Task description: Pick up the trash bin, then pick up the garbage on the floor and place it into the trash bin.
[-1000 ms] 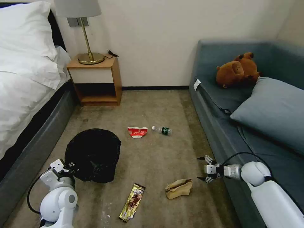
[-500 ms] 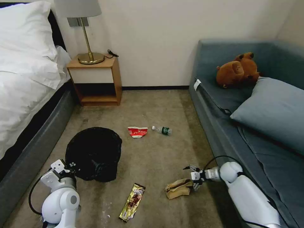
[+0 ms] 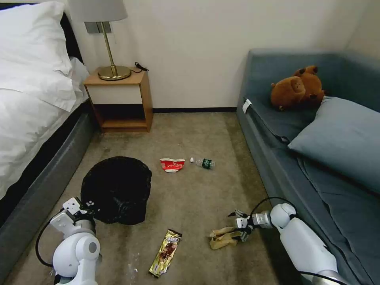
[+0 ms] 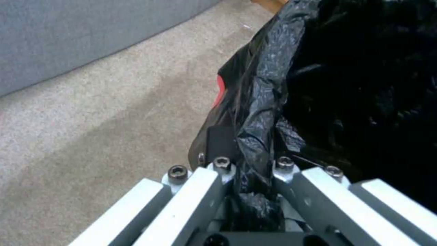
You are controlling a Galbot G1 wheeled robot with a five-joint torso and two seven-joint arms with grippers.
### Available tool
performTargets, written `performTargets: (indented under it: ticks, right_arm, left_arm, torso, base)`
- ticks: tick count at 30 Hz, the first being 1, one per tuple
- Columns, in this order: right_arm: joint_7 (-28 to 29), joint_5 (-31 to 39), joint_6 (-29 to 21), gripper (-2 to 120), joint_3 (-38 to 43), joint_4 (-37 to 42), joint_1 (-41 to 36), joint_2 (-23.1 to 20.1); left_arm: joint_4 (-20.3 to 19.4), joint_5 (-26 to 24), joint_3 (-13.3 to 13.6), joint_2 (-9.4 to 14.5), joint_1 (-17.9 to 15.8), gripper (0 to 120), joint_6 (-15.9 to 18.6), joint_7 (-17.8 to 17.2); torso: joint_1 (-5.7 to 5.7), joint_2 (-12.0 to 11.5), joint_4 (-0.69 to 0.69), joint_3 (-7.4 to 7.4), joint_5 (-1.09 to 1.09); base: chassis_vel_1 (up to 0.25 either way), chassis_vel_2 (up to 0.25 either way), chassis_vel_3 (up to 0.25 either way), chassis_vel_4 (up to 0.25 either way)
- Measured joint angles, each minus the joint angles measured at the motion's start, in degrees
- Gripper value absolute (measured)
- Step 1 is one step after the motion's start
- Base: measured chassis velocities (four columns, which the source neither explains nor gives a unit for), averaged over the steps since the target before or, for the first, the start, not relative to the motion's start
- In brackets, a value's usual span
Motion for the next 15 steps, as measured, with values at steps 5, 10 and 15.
performTargets:
  ticks: [5, 10, 15]
  right_arm:
    - [0.64, 0.82, -0.17, 100, 1.08, -0.15, -1.55, 0.14]
    - [1.08, 1.18, 0.3, 84, 2.6, 0.1, -3.03, 0.42]
    - [1.57, 1.43, 0.4, 67, 3.51, 0.04, -3.67, 0.91]
  left_arm:
    - [-0.01, -0.01, 0.05, -0.06, 0.01, 1, -0.1, 0.0]
    - [-0.59, 0.08, 0.22, -0.11, 0.3, 1, -0.11, -0.06]
    - [-0.68, 0.04, 0.22, 0.03, 0.59, 1, -0.12, -0.08]
  torso:
    - [0.0, 0.0, 0.01, 0.0, 0.0]
    - [-0.01, 0.01, -0.02, -0.01, -0.03]
    - [0.0, 0.01, -0.01, -0.01, 0.01]
  base:
    - [0.0, 0.0, 0.0, 0.0]
    - [0.0, 0.0, 0.0, 0.0]
    - [0.0, 0.0, 0.0, 0.0]
